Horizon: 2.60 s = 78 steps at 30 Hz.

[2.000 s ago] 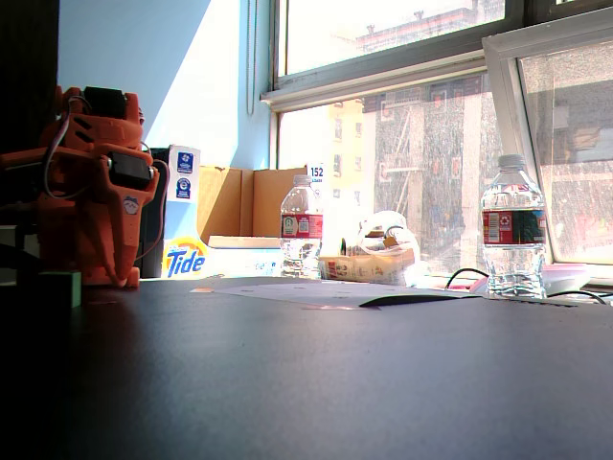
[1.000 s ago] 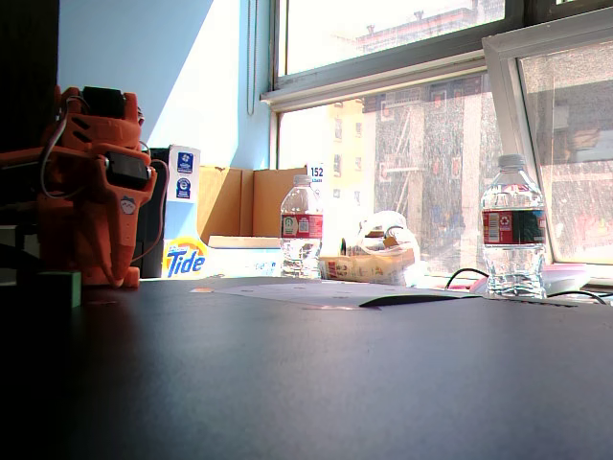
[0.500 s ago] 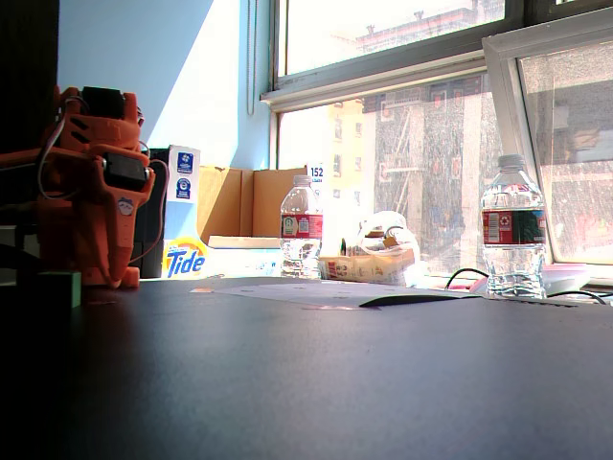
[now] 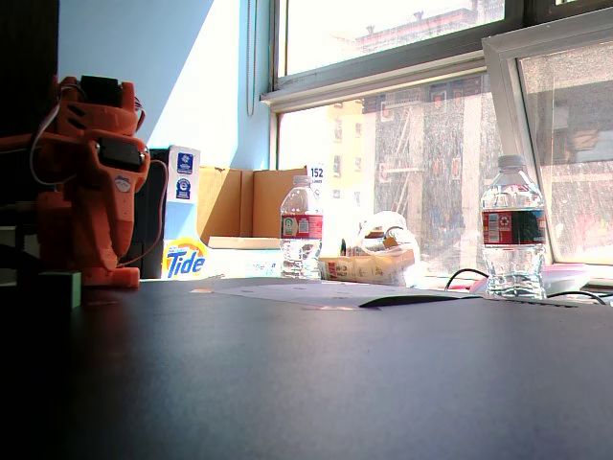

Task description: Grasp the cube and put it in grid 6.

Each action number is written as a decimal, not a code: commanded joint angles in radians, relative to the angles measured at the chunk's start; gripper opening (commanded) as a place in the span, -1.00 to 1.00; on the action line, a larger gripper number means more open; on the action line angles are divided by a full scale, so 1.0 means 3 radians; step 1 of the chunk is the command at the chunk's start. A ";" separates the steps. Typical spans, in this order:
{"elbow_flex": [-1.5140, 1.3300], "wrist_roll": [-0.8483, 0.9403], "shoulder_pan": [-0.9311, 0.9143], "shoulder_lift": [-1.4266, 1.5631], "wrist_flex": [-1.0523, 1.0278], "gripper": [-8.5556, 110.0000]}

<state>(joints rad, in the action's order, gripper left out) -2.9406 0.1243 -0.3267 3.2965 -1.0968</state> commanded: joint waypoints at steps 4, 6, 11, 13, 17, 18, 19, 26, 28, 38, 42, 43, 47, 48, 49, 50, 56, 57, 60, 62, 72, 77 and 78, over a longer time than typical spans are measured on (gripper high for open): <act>0.0322 -0.0107 -0.0072 -0.0148 0.0015 -0.55; 0.0424 -0.0143 -0.0118 -0.0383 0.0097 -0.54; 0.0849 -0.0256 -0.0302 -0.1350 0.0322 -0.52; 0.1002 -0.0291 -0.0373 -0.1652 0.0363 -0.50; 0.1212 -0.0348 -0.0465 -0.2010 0.0389 -0.45; 0.1268 -0.0358 -0.0476 -0.2102 0.0389 -0.45; 0.1340 -0.0373 -0.0486 -0.2224 0.0378 -0.43; 0.1810 -0.0455 -0.0608 -0.2966 0.0373 -0.38; 0.1882 -0.0481 -0.0629 -0.3088 0.0389 -0.38; 0.2275 -0.0496 -0.0787 -0.3963 0.0670 -0.37; 0.2337 -0.0501 -0.0823 -0.4183 0.0793 -0.37; 0.2337 -0.0506 -0.0823 -0.4213 0.0813 -0.37; 0.2306 -0.0516 -0.0823 -0.4321 0.0920 -0.39; 0.2306 -0.0522 -0.0818 -0.4351 0.0941 -0.40; 0.2301 -0.0522 -0.0818 -0.4377 0.0961 -0.40; 0.2301 -0.0522 -0.0813 -0.4408 0.0977 -0.40; 0.2199 -0.0486 -0.0803 -0.4433 0.1161 -0.67; 0.2183 -0.0465 -0.0798 -0.4423 0.1191 -0.76; 0.2173 -0.0435 -0.0793 -0.4423 0.1207 -0.85; 0.2163 -0.0435 -0.0793 -0.4423 0.1207 -0.85; 0.2178 -0.0435 -0.0690 -0.4004 0.0910 -0.86; 0.2214 -0.0460 -0.0465 -0.3646 0.0583 -0.86; 0.2255 -0.0470 -0.0404 -0.3595 0.0491 -0.86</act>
<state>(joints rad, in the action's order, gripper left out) -2.2964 -0.0138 -0.4863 2.1537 -0.8958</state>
